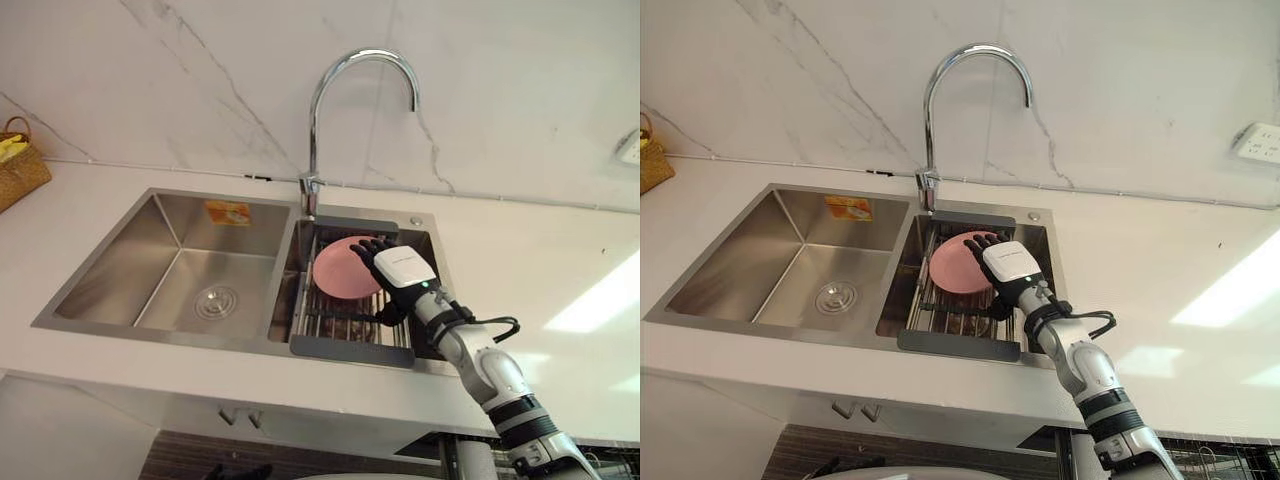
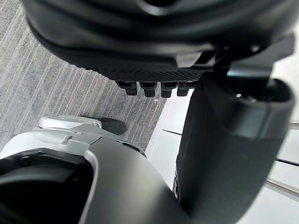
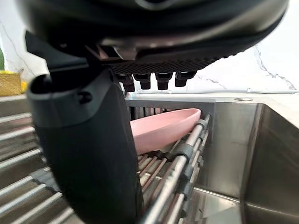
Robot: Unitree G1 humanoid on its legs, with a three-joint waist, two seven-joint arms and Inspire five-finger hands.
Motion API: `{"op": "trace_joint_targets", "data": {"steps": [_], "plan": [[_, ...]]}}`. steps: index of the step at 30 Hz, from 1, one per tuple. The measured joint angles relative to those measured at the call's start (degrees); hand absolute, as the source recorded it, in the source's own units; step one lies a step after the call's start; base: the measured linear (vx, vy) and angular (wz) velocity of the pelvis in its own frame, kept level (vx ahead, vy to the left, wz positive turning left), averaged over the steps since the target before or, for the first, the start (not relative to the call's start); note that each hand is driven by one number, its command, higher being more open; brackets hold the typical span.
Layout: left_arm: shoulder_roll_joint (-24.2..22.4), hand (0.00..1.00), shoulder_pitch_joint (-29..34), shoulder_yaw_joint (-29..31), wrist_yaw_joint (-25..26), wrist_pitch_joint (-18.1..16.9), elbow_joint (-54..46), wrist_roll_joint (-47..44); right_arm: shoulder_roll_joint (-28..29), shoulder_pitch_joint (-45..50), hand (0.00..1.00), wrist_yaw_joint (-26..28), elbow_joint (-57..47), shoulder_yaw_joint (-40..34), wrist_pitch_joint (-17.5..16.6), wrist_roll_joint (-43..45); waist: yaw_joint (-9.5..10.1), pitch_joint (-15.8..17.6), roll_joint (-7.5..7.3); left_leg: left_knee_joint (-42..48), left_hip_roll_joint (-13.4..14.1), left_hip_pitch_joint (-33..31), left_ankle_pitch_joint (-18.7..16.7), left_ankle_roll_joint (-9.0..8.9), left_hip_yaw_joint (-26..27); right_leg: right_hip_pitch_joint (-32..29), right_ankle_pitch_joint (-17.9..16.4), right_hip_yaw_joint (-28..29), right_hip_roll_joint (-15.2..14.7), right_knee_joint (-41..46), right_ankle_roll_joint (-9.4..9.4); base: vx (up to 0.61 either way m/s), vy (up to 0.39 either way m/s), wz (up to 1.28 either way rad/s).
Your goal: Walk over to the sink, pick up the cup, carry it to the dishwasher, place the cup inside the dishwasher, then close the dishwasher door
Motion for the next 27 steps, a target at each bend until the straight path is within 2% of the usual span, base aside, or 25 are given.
{"op": "trace_joint_targets", "data": {"steps": [9, 10, 20, 23, 27], "plan": [[0.2, 1.0, 0.0, -0.4, -0.4, 0.2, -0.5, 0.0, 0.0, -2.6, 1.0, -3.0, 3.6, 1.9, -0.1, -3.0, 0.45, 0.1, -0.26, 0.0, -0.1, -0.1, 0.2, 0.0, -0.4, 0.1, 0.0, -0.3, -0.1, 0.0, 0.0, 0.0, 0.001, 0.01], [0.2, 1.0, 0.0, -0.5, -0.4, 0.2, -0.6, 0.0, 0.0, -2.7, 0.0, -3.2, 3.9, 2.0, -0.2, -3.4, 0.52, 0.1, -0.28, 0.0, -0.1, -0.2, 0.3, 0.01, -0.6, 0.1, 0.0, -0.5, -0.1, 0.0, 0.0, -0.01, 0.007, 0.09], [0.3, 1.0, 0.1, -0.8, -0.5, 0.2, -1.4, 0.0, 0.1, -5.0, 0.0, -4.1, 8.5, 4.1, -0.5, -5.9, 0.74, 0.3, -0.61, 0.0, -0.1, -0.6, 0.5, 0.01, -1.4, 0.1, 0.0, -1.2, -0.1, 0.0, 0.0, 0.0, 0.008, 0.04], [0.4, 1.0, 0.1, -1.1, -0.5, 0.3, -1.7, 0.0, 0.3, -6.3, 0.0, -8.5, 9.9, 4.1, -0.5, -7.8, 0.92, 0.4, -0.66, 0.0, -0.1, -0.6, 0.5, 0.02, -1.4, 0.1, 0.0, -1.2, -0.1, 0.0, 0.0, 0.0, 0.0, 0.0], [0.5, 1.0, 0.1, -1.3, -0.5, 0.2, -1.9, 0.0, 0.3, -7.6, 0.0, -15.5, 10.2, 4.0, 1.8, -8.3, 1.0, 0.5, -0.8, 0.0, -0.2, -0.6, 0.5, 0.02, -1.4, 0.0, 0.0, -1.2, -0.2, 0.0, 0.0, 0.0, 0.0, 0.0]]}}
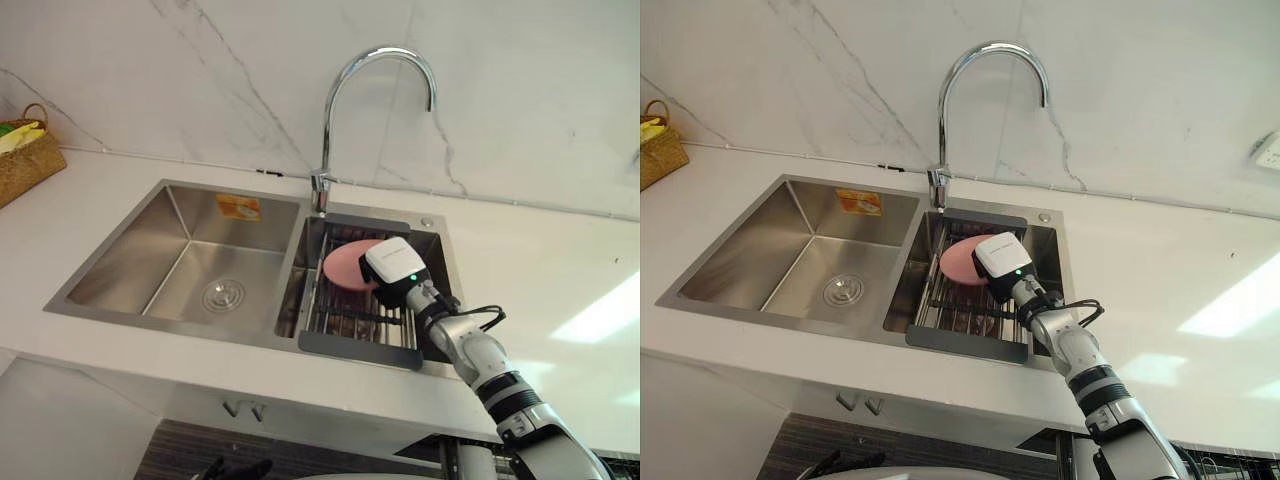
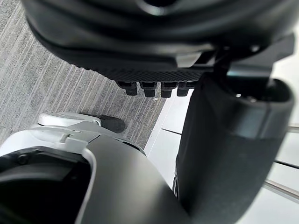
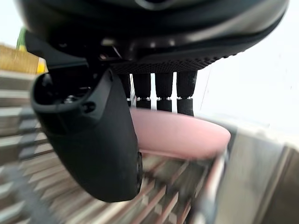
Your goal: Walk over to the sink, pick up the cup, carry it to the dishwasher, place the cup inside the dishwasher, then close the dishwasher door
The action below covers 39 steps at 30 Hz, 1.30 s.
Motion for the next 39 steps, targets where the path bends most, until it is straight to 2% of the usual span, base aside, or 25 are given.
{"op": "trace_joint_targets", "data": {"steps": [7, 12, 21, 24, 25, 26, 27, 28, 30, 31, 34, 37, 38, 39], "plan": [[-0.1, 1.0, 0.1, 0.0, 0.0, -0.7, -0.1, 0.0, 0.0, 0.0, 0.0, -7.0, -0.2, -3.4, 1.7, 2.0, -0.32, 0.4, 0.09, 0.0, 0.0, -0.3, 0.0, -0.01, 0.0, -0.3, 0.0, 0.1, 0.0, 0.0, 0.0, 0.0, 0.0, 0.0], [-0.1, 1.0, 0.2, 0.0, 0.2, -1.6, -0.2, 0.0, 0.0, 0.4, 0.0, -8.3, -1.3, -5.8, 1.6, 6.2, -0.76, 1.1, 0.14, 0.0, 0.0, -0.2, 0.0, -0.02, 0.5, -0.5, 0.0, 0.6, 0.0, 0.0, 0.0, 0.0, 0.0, -0.04], [-0.4, 1.0, 1.0, 0.1, 2.0, -2.7, -0.3, -0.6, -0.2, 3.8, 0.0, -9.0, -11.4, -14.3, -0.3, 17.5, -1.51, 1.4, 0.34, 0.0, 0.1, 0.2, -0.1, -0.14, 2.4, -0.8, 0.0, 2.1, 0.1, 0.0, 0.0, 0.01, 0.008, -0.08], [-0.6, 1.0, 1.3, 0.6, 2.5, -3.3, -0.2, -1.0, -0.3, 7.3, 0.0, -9.0, -18.6, -18.2, -1.5, 19.7, -1.58, 1.3, 0.38, 0.1, 0.4, 0.2, -0.5, -0.19, 2.7, -0.8, 0.0, 2.4, 0.4, 0.0, -0.01, 0.0, 0.002, -0.04], [-1.0, 1.0, 1.5, 1.4, 2.3, -3.6, -0.1, -0.7, -0.7, 9.3, 0.0, -9.0, -22.6, -20.7, -2.7, 21.1, -1.72, 1.4, 0.5, 0.7, 0.5, 0.1, -0.8, -0.13, 2.5, -0.8, 0.0, 2.7, 0.5, 0.0, -0.02, 0.02, -0.003, -0.03], [-1.1, 1.0, 1.5, 1.6, 2.3, -3.8, -0.1, -0.5, -0.9, 9.7, 0.0, -9.2, -23.6, -21.3, -3.1, 21.5, -1.78, 1.4, 0.52, 1.9, 0.5, -0.1, -1.5, 0.02, 2.3, -0.8, 0.0, 3.1, 0.5, 0.0, -0.03, 0.04, 0.004, -0.15], [-1.3, 1.0, 1.4, 1.7, 2.2, -4.4, -0.1, -0.4, -1.3, 9.8, 0.0, -9.5, -24.4, -22.1, -3.8, 21.7, -1.81, 1.5, 0.62, 7.3, 0.7, -2.2, -4.4, 0.16, 2.3, -0.9, 0.0, 4.5, 0.4, 0.2, -0.08, 0.02, 0.023, -0.45], [-2.1, 1.0, 1.3, 1.7, 2.1, -5.8, -0.3, -0.4, -2.3, 9.7, 0.0, -9.5, -25.1, -22.3, -4.3, 21.7, -0.99, 1.8, 1.73, 14.9, 1.4, -4.5, -8.5, 0.15, 1.6, -1.7, -0.6, 6.6, 0.7, 1.7, -0.4, 0.0, 0.03, -0.7], [-3.4, 1.0, 1.3, 1.4, 2.2, -7.8, -0.6, -0.4, -3.0, 9.5, 0.0, -9.4, -25.9, -21.8, -5.7, 21.7, -0.16, 2.2, 3.88, 24.7, 3.0, -7.5, -12.9, -0.39, -1.4, -4.3, -2.4, 11.3, 1.6, 6.3, -0.58, -0.05, 0.058, -1.24], [-3.5, 1.0, 1.2, 0.9, 2.2, -8.2, -0.6, -0.3, -3.1, 9.6, 0.0, -9.4, -26.4, -21.0, -6.4, 21.6, -0.2, 2.4, 4.45, 27.2, 3.2, -7.7, -14.0, -0.31, -2.6, -6.2, -2.7, 14.7, 2.1, 8.9, -0.62, -0.05, 0.068, -1.4], [-2.7, 1.0, 0.5, -0.4, 2.7, -7.5, 0.1, 0.1, -4.4, 9.6, 0.0, -9.2, -28.2, -20.4, -6.3, 21.6, -0.85, 2.9, 4.91, 25.4, 2.5, -6.7, -15.5, 0.1, -4.1, -10.8, -1.6, 21.0, 2.7, 11.3, -0.28, -0.07, 0.089, -1.32], [-1.3, 1.0, -0.9, -0.7, 2.7, -4.4, 0.1, -0.1, -5.1, 9.3, 0.0, -9.2, -27.1, -21.5, -5.0, 21.7, -1.95, 4.5, 3.45, 22.5, 0.1, -6.2, -14.9, 1.91, -1.1, -14.8, 1.2, 26.5, 2.2, 11.6, 1.07, -0.16, 0.096, -0.99], [-1.1, 1.0, -1.2, -0.7, 2.7, -3.1, 0.3, -0.7, -4.5, 9.1, 0.0, -9.0, -27.0, -21.7, -4.0, 21.7, -1.81, 4.8, 3.31, 21.8, 0.5, -6.0, -14.3, 2.97, 2.3, -14.9, 0.6, 25.8, 1.1, 9.4, 1.46, -0.2, 0.083, -0.98], [-1.2, 1.0, -1.5, -0.7, 2.7, -2.8, 0.4, -1.4, -4.1, 8.5, 0.0, -9.0, -27.0, -21.7, -3.7, 21.7, -1.26, 5.3, 3.6, 21.3, 1.0, -5.7, -14.1, 3.25, 4.0, -15.7, -0.9, 22.5, 0.0, 10.8, 1.18, -0.25, 0.089, -1.34]]}}
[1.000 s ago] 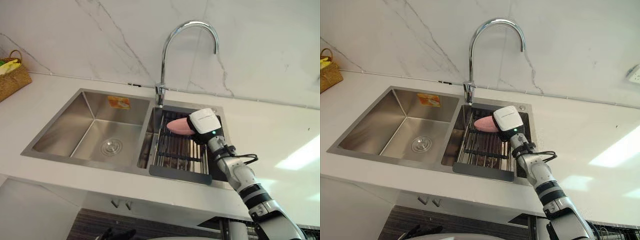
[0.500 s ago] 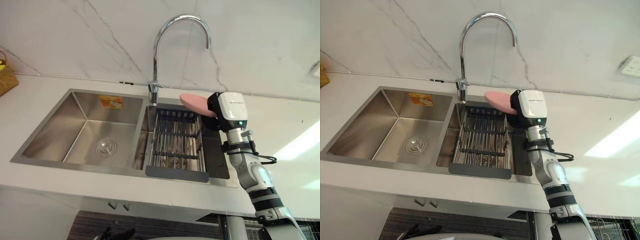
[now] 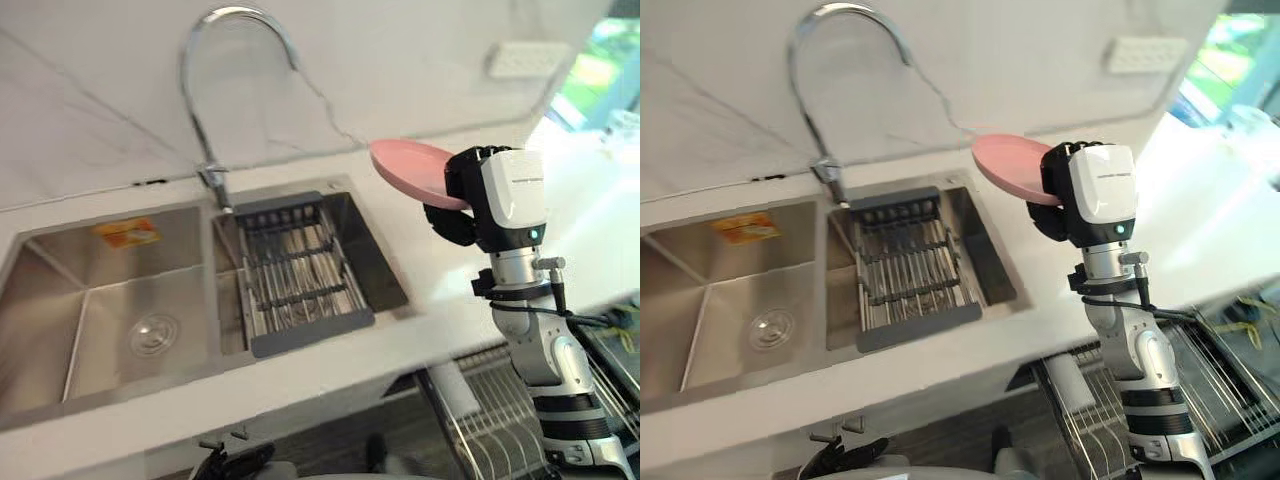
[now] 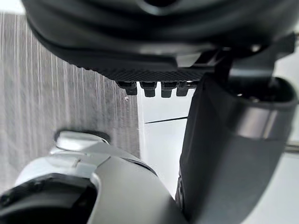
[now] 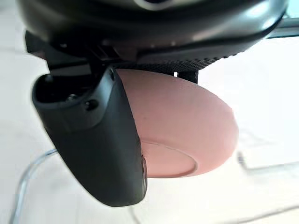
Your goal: Walk over to the sink, pick up the cup, carry it to the dishwasher, place the cup inside the dishwasher, then close the dishwasher door
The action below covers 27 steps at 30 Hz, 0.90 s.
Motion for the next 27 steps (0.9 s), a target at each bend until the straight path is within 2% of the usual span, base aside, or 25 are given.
{"op": "trace_joint_targets", "data": {"steps": [2, 3, 4, 5, 6, 7, 8, 9, 10, 11, 12, 13, 14, 15, 16, 18, 23, 27], "plan": [[0.2, 1.0, -0.1, 0.3, 1.0, 1.0, 0.8, -3.3, 1.0, -1.9, 0.0, 0.1, 0.0, 1.6, -0.1, -0.2, 1.42, 0.1, 0.15, -0.3, 1.9, 1.0, 0.0, -0.03, 6.1, -3.8, -4.8, -13.7, -6.4, 17.1, -4.62, -0.18, 0.047, -1.29], [0.3, 1.0, -0.2, 0.4, 1.2, 1.2, 1.2, -3.8, 1.0, -2.2, 0.0, 0.1, 0.0, 1.8, -0.3, -0.2, 1.5, 0.1, 0.09, -0.3, 2.4, 1.2, 0.1, -0.09, 7.0, -3.6, -5.7, -15.9, -8.1, 21.0, -5.24, -0.08, -0.002, -0.94], [0.5, 1.0, 0.0, 0.7, 1.2, 1.4, 1.3, -4.2, 1.0, -3.2, 0.0, 0.1, 0.0, 2.3, -0.4, -0.2, 1.68, -0.3, -0.37, 0.2, 3.3, 1.3, 0.1, -0.22, 8.7, -3.1, -6.9, -18.8, -11.5, 27.4, -6.54, -0.02, -0.064, -0.62], [0.7, 1.0, 0.0, 0.8, 1.2, 1.3, 1.3, -4.2, 0.9, -3.6, 0.0, 0.0, 0.1, 2.5, -0.4, -0.2, 1.79, -0.5, -0.74, 0.8, 3.8, 1.0, 0.1, -0.33, 9.4, -2.7, -7.0, -19.6, -13.0, 29.6, -7.02, 0.0, -0.096, -0.79], [1.5, 1.0, -0.1, 1.3, 1.2, 1.0, 0.5, -4.0, 0.9, -4.8, 0.0, 0.0, 0.5, 2.7, -0.4, -0.2, 2.42, -0.6, -1.78, 3.0, 4.6, 0.0, -0.3, -0.81, 10.6, -1.6, -5.9, -21.0, -15.3, 30.4, -6.96, -0.06, -0.2, -0.86], [1.6, 1.0, -0.6, 2.2, 1.2, 1.1, -0.2, -3.5, 0.5, -6.5, 0.0, 0.1, 2.0, 3.0, -0.1, -0.3, 2.84, -0.4, -2.31, 4.1, 5.4, -0.7, -0.6, -1.31, 9.4, -1.7, -5.5, -23.9, -13.7, 29.3, -8.01, -0.09, -0.18, -1.05], [1.5, 1.0, -0.7, 2.2, 1.1, 1.5, -0.2, -3.1, 0.1, -6.9, 0.0, 0.1, 2.3, 3.1, 0.9, -0.3, 3.41, -0.6, -2.22, 1.4, 5.4, -0.1, -0.4, -1.32, 7.6, -1.1, -5.2, -23.5, -11.4, 25.5, -8.35, -0.13, -0.177, -1.12], [1.6, 1.0, -0.6, 2.4, 1.7, 1.8, 0.1, -3.1, 0.3, -7.1, 0.0, 0.1, 2.3, 2.7, 1.6, -0.2, 4.08, -1.6, -1.9, -1.7, 6.4, 0.4, 1.5, -2.98, 8.8, 0.7, -5.9, -21.8, -8.0, 18.8, -7.97, -0.08, -0.153, -1.05], [1.9, 1.0, -0.5, 2.4, 1.6, 1.9, 1.0, -3.3, -0.1, -7.4, 0.0, 0.1, 2.1, 2.1, 2.1, -0.2, 3.82, -1.8, -3.46, -2.2, 6.5, 0.1, 2.5, -4.01, 11.0, 1.0, -9.7, -22.3, -8.8, 19.5, -6.77, -0.05, -0.158, -0.86], [2.2, 1.0, -0.4, 2.6, 1.6, 1.9, 1.3, -3.8, 0.0, -7.2, 0.0, 0.1, 2.1, 1.8, 2.1, -0.2, 3.67, -2.2, -4.09, -1.9, 6.4, -0.1, 2.5, -4.04, 11.7, 2.0, -10.6, -22.7, -9.3, 19.1, -5.44, -0.01, -0.265, -0.75], [3.1, 1.0, -0.4, 2.9, 0.8, 1.6, 1.2, -3.3, 0.3, -6.4, 0.0, 0.9, 2.0, 1.3, 1.9, -0.1, 3.77, -3.1, -5.48, -1.5, 6.5, -0.5, 2.7, -4.64, 13.1, 6.6, -9.2, -22.2, -8.3, 9.2, 0.42, 0.0, -0.228, -0.51], [3.2, 1.0, -0.7, 2.9, 0.6, 1.2, 1.2, -2.1, 0.2, -6.0, 0.0, 1.5, 1.8, 1.2, 1.7, -0.2, 3.77, -3.4, -5.92, -1.5, 6.8, -0.7, 3.0, -5.1, 13.5, 8.3, -8.4, -21.9, -6.9, 4.6, 1.83, -0.01, -0.291, -0.5], [2.4, 1.0, -1.1, 2.7, 0.5, 0.3, 1.2, 0.6, 0.3, -4.3, 0.0, 2.7, 0.9, 0.5, 0.9, -0.2, 3.7, -3.1, -4.85, -1.5, 8.2, -0.7, 3.5, -5.94, 13.7, 11.1, -5.1, -22.0, -3.9, -1.9, 1.57, -0.02, -0.186, -0.26], [1.9, 1.0, -1.1, 2.6, 0.4, -0.2, 1.1, 1.3, 0.3, -2.8, 0.0, 3.3, 0.1, 0.0, 0.7, -0.2, 3.67, -2.9, -4.51, -1.6, 8.6, -0.4, 3.6, -6.18, 13.7, 12.1, -4.3, -22.0, -3.0, -4.0, 1.27, -0.03, -0.179, -0.22], [0.8, 1.0, -0.9, 2.6, 0.5, -1.1, 1.2, 1.6, 1.2, 2.3, 0.0, 4.6, -0.9, -1.5, -0.4, -0.2, 3.54, -3.0, -3.96, -2.3, 9.3, 0.4, 4.2, -7.15, 13.8, 13.5, -3.4, -22.0, -1.6, -6.5, 0.81, -0.03, -0.11, -0.1], [0.0, 1.0, -0.5, 2.8, 0.8, -1.6, 1.3, 1.5, 3.2, 7.7, 0.0, 5.9, -1.0, -3.2, -1.6, -0.2, 2.98, -3.3, -3.58, -4.2, 9.7, 1.5, 5.2, -8.09, 14.0, 14.2, -3.2, -21.8, -0.5, -7.7, 0.48, -0.02, -0.13, -0.09], [-0.2, 1.0, -0.2, 3.5, 0.9, -2.2, 2.1, 3.6, 8.2, 16.9, 0.0, 8.6, -0.8, -7.6, -2.8, -2.1, 0.8, -3.1, -2.83, -8.4, 8.9, 2.7, 7.8, -8.54, 14.8, 14.6, -1.7, -21.3, 0.5, -10.8, -0.47, -0.02, -0.036, -0.07], [-0.5, 1.0, -0.1, 3.9, 0.8, -2.4, 2.3, 4.7, 9.6, 17.6, 0.0, 8.7, 3.7, -7.5, -4.3, -4.2, 0.11, -2.8, -2.31, -10.3, 8.1, 3.7, 8.7, -8.61, 15.1, 14.7, -1.3, -21.3, 0.1, -10.8, -0.3, -0.04, 0.046, -0.01]]}}
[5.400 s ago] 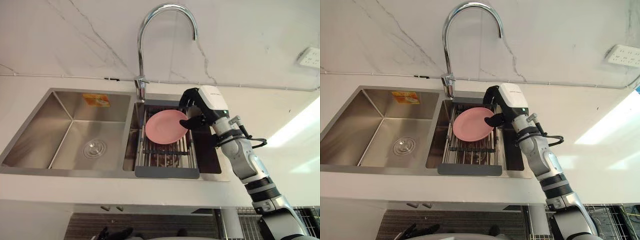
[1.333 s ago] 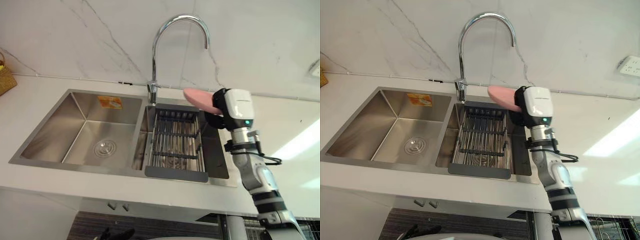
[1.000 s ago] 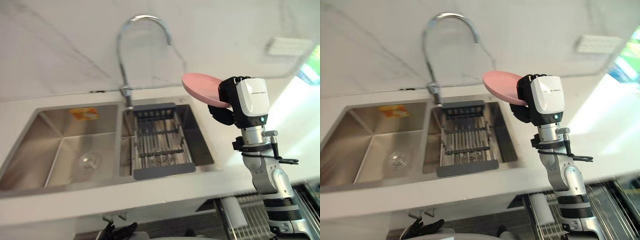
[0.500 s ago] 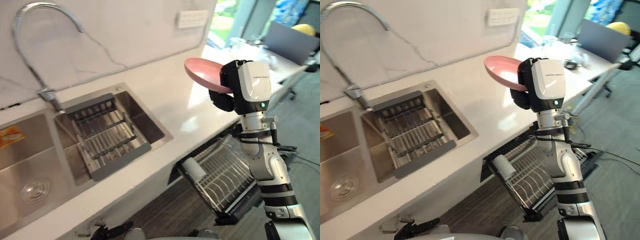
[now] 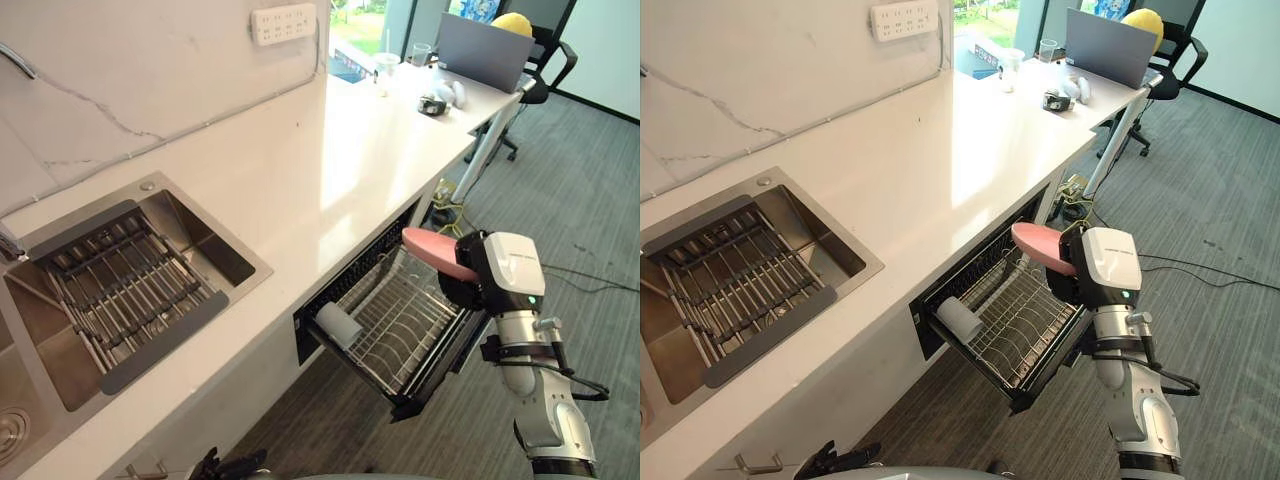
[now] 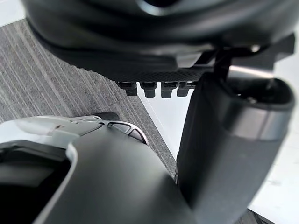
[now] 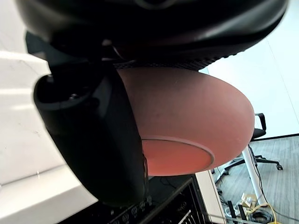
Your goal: Walk over to the sink, pick up the cup, carry it to the dishwasher, place the cup inside the dishwasher, then close the dishwasher door
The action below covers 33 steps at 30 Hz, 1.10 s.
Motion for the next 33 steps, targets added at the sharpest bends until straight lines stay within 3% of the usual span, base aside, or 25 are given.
{"op": "trace_joint_targets", "data": {"steps": [5, 8, 9, 13, 16, 21, 22, 27, 33], "plan": [[-0.5, 1.0, -0.2, -0.1, -1.3, -1.1, -0.4, 1.1, 1.5, 0.2, 0.0, -0.7, 9.7, 0.7, 1.0, -2.8, 0.05, 1.0, 0.83, -2.3, -2.1, -1.6, 1.6, 1.06, -1.0, -1.8, 0.9, -1.4, -1.7, 0.0, 0.71, -0.07, 0.065, 0.14], [-0.2, 1.0, -3.0, -1.0, -2.5, -1.2, -0.4, 0.2, 1.2, -3.3, 0.0, -3.7, 13.3, 1.7, 3.1, -2.8, 0.07, 4.0, 1.78, -1.3, -2.5, -7.6, 2.5, 2.31, -1.4, -8.5, 1.3, -1.7, -3.0, 2.8, 0.57, -0.11, 0.062, 0.05], [0.4, 1.0, -5.4, -2.7, -3.1, -1.2, -0.4, -0.8, -0.1, -8.7, 0.0, -5.9, 17.4, 2.6, 5.2, -2.7, 0.06, 6.7, 2.24, -0.7, -2.7, -10.9, 3.1, 3.03, -1.4, -12.7, 1.3, -2.0, -4.0, 5.5, 0.48, -0.12, 0.049, -0.01], [1.2, 1.0, -11.3, -6.2, -3.7, -0.8, -0.5, -5.7, -5.1, -24.7, 0.0, -10.0, 30.3, 6.2, 12.3, -1.4, 0.44, 14.1, 3.27, 0.4, -3.9, -16.3, 4.3, 4.57, -2.2, -18.6, 1.5, -2.8, -6.2, 9.1, -0.07, -0.15, 0.06, 0.12], [1.0, 1.0, -13.4, -7.0, -3.6, -0.6, -1.3, -9.0, -7.6, -32.8, 0.0, -12.4, 36.2, 9.4, 15.5, 1.7, 1.04, 17.3, 3.9, 0.7, -4.8, -19.3, 4.8, 5.36, -2.9, -21.5, 1.9, -3.2, -7.4, 10.0, -0.43, -0.07, 0.072, 0.15], [0.9, 1.0, -15.7, -10.3, -3.4, 0.1, -2.2, -12.7, -11.0, -42.9, 0.0, -14.0, 42.5, 14.1, 18.4, 6.2, 2.45, 19.6, 5.26, 1.1, -5.8, -22.6, 5.0, 5.9, -3.5, -24.4, 2.7, -3.4, -8.5, 10.0, -0.46, 0.0, 0.05, 0.1], [0.9, 1.0, -16.0, -11.0, -3.4, 0.4, -2.7, -13.4, -11.6, -45.6, 1.0, -14.0, 44.0, 15.4, 19.3, 6.9, 2.62, 20.0, 5.59, 1.1, -6.1, -23.0, 5.0, 5.97, -3.6, -24.7, 2.9, -3.4, -8.7, 10.0, -0.41, 0.02, 0.057, 0.05], [0.8, 1.0, -16.9, -11.9, -3.5, 1.1, -3.1, -13.7, -13.1, -50.3, 1.0, -14.1, 45.8, 17.9, 21.9, 13.2, 3.71, 20.5, 5.79, 1.2, -6.8, -23.8, 4.8, 6.48, -3.8, -25.4, 3.1, -3.4, -9.4, 10.0, -0.3, 0.03, 0.038, 0.03], [0.8, 1.0, -17.0, -12.5, -4.4, 1.4, -3.8, -14.6, -13.3, -50.8, 1.0, -14.6, 45.8, 17.8, 23.1, 19.5, 3.67, 20.7, 6.15, 1.7, -7.2, -23.8, 4.7, 6.64, -4.3, -25.2, 3.1, -3.4, -9.9, 10.0, -0.24, 0.01, 0.006, 0.0]]}}
